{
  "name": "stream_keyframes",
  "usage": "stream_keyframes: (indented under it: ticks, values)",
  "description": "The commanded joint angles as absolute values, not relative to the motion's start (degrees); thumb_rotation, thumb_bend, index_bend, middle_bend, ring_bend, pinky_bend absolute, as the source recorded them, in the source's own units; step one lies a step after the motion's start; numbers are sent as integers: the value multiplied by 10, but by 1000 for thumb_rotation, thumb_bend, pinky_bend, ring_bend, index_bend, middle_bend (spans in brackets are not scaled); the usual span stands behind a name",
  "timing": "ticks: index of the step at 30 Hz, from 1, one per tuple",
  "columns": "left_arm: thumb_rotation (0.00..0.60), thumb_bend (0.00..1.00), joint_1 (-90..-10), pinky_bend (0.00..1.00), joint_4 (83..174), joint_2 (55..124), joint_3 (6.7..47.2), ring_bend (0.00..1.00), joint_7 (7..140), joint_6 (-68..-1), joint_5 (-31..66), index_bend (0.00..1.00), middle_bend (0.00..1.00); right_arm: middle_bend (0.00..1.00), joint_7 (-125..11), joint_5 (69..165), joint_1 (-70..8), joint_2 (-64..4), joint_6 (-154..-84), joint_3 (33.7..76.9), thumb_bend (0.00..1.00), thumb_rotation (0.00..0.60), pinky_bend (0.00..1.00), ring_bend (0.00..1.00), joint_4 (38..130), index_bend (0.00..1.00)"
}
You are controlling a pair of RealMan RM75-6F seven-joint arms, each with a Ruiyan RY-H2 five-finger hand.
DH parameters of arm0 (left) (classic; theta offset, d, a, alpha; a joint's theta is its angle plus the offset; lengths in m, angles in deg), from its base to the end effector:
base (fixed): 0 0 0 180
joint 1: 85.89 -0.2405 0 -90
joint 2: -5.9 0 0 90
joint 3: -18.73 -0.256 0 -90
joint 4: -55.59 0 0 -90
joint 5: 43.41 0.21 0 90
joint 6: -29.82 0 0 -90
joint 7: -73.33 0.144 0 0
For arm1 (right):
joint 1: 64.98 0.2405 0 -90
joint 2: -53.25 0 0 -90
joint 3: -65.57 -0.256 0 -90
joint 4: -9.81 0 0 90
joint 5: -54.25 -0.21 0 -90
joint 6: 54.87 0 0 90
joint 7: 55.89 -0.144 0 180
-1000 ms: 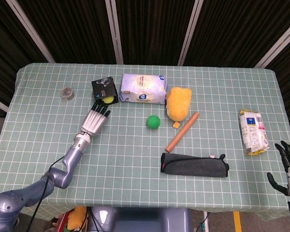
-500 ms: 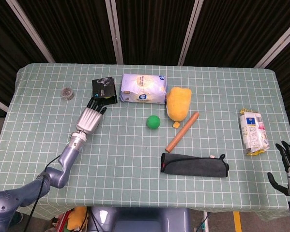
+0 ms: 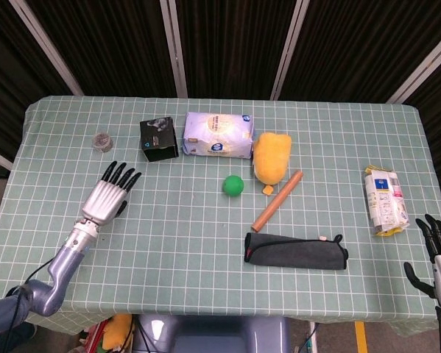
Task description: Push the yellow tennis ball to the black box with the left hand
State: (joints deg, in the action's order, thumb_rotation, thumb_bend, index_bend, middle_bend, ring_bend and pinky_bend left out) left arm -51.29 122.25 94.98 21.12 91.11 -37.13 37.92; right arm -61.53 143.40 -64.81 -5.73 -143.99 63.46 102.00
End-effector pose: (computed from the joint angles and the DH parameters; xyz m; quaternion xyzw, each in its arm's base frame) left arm -0.2358 0.3336 0.0156 -0.7664 -0.2086 -0.3268 0.5122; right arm -0.3203 -0.1526 0.1922 0.5830 -0.3840 0.3948 0.5973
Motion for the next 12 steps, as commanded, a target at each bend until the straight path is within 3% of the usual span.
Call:
stream_keyframes:
  ticks: [1, 4, 12]
  values:
    - [600, 101, -608, 0, 1351, 856, 148, 0, 875, -459, 398, 2, 49, 0, -606, 1439, -647, -63, -1442, 635, 393, 600, 0, 0, 1019, 0]
    - [600, 88, -652, 0, 1429, 795, 106, 0, 868, -508, 430, 0, 34, 0, -591, 1447, -648, -71, -1447, 637, 392, 600, 0, 0, 1020, 0]
    - [600, 66, -719, 0, 1476, 756, 78, 0, 882, -632, 509, 0, 28, 0, -581, 1464, -647, -82, -1454, 640, 392, 600, 0, 0, 1018, 0]
